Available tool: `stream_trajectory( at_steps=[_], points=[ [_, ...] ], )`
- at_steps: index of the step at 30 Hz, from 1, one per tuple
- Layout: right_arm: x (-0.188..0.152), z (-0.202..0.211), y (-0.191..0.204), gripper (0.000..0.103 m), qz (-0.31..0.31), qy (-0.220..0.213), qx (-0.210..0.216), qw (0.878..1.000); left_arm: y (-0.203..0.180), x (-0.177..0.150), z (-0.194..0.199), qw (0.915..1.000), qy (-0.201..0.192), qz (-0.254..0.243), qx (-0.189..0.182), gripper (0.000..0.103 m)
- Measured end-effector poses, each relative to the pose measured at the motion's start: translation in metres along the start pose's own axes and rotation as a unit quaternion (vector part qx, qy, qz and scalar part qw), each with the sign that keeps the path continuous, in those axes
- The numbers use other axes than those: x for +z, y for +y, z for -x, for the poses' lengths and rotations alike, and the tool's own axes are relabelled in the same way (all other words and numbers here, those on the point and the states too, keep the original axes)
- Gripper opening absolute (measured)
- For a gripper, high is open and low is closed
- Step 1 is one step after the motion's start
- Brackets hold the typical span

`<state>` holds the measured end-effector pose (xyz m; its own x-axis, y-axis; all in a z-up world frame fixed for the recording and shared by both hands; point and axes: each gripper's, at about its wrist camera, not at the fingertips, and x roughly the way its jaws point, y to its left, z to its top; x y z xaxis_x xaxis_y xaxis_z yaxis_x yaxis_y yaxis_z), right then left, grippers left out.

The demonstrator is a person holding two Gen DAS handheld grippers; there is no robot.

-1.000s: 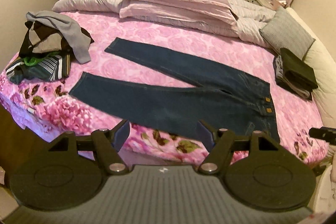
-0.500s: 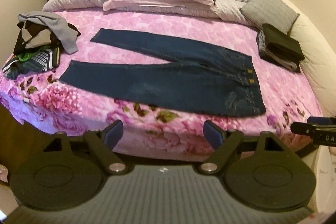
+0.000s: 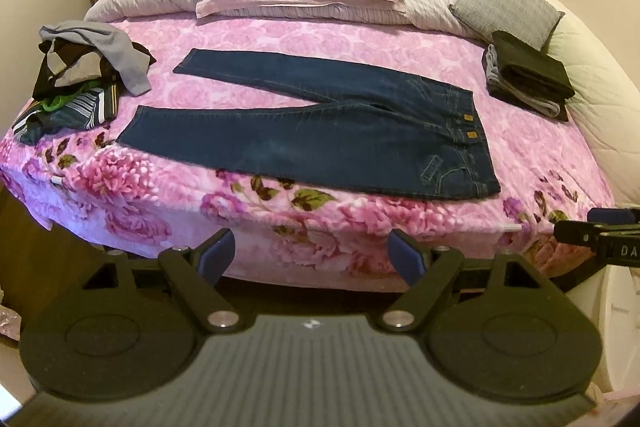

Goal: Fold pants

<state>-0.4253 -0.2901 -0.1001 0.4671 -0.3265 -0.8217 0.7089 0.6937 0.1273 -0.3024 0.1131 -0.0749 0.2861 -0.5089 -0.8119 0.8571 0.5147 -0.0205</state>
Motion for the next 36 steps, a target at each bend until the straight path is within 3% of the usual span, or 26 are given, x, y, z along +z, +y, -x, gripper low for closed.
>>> stream_trajectory(
  at_steps=[15, 36],
  points=[
    [-0.002, 0.0, 0.002, 0.064, 0.001, 0.004, 0.001, 1.0, 0.001, -0.007, 0.003, 0.9999, 0.003, 0.003, 0.011, 0.081],
    [0.021, -0.007, -0.012, 0.064, 0.003, -0.009, -0.013, 1.0, 0.006, 0.014, -0.019, 0.9999, 0.001, -0.001, 0.012, 0.081]
  ],
)
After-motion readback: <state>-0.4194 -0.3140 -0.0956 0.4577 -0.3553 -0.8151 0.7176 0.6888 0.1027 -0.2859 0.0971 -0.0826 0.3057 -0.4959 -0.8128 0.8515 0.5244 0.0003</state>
